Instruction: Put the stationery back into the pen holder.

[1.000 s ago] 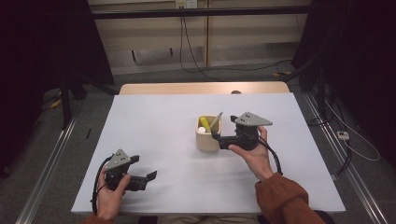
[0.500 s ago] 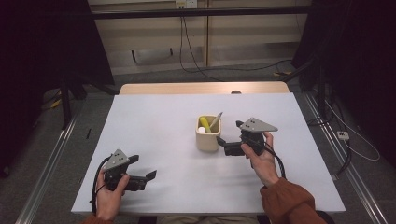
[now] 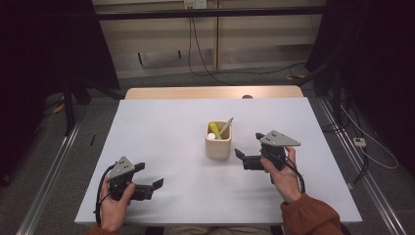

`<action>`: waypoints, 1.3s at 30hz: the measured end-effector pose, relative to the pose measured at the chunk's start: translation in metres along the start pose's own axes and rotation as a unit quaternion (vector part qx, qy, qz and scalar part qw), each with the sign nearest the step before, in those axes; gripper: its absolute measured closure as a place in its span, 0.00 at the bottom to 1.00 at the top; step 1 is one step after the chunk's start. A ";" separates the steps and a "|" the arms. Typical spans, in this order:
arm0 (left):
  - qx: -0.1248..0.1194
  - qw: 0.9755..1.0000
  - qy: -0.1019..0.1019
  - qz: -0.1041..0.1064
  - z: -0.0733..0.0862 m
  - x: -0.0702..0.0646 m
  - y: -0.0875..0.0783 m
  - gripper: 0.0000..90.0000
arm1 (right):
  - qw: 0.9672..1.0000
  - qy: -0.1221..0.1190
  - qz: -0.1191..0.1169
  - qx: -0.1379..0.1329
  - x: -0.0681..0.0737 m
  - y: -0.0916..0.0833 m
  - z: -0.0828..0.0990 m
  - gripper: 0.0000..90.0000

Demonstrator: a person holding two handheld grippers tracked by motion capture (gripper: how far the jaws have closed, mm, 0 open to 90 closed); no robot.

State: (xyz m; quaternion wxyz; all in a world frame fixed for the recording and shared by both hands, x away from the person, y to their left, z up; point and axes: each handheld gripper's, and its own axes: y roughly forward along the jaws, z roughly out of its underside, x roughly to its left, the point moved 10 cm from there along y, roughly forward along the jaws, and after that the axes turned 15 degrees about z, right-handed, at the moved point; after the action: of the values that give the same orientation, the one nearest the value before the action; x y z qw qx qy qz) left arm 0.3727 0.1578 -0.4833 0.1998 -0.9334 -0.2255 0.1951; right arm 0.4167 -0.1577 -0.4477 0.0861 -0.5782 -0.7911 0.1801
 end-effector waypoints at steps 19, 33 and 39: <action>-0.006 1.000 -0.001 -0.004 0.000 0.000 -0.002 0.06 | 0.999 0.003 0.028 0.017 -0.025 -0.026 0.028 0.06; -0.011 1.000 -0.004 -0.010 -0.001 -0.001 -0.004 0.06 | 0.999 0.006 0.037 0.025 -0.037 -0.042 0.048 0.06; -0.011 1.000 -0.002 -0.013 -0.002 -0.002 -0.005 0.06 | 0.998 0.012 0.051 0.038 -0.046 -0.048 0.061 0.06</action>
State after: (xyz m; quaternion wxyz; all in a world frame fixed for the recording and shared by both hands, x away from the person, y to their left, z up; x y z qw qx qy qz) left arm 0.3700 0.1605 -0.4788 0.1912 -0.9324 -0.2397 0.1915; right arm 0.3672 -0.2252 -0.4823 0.1079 -0.6162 -0.7521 0.2072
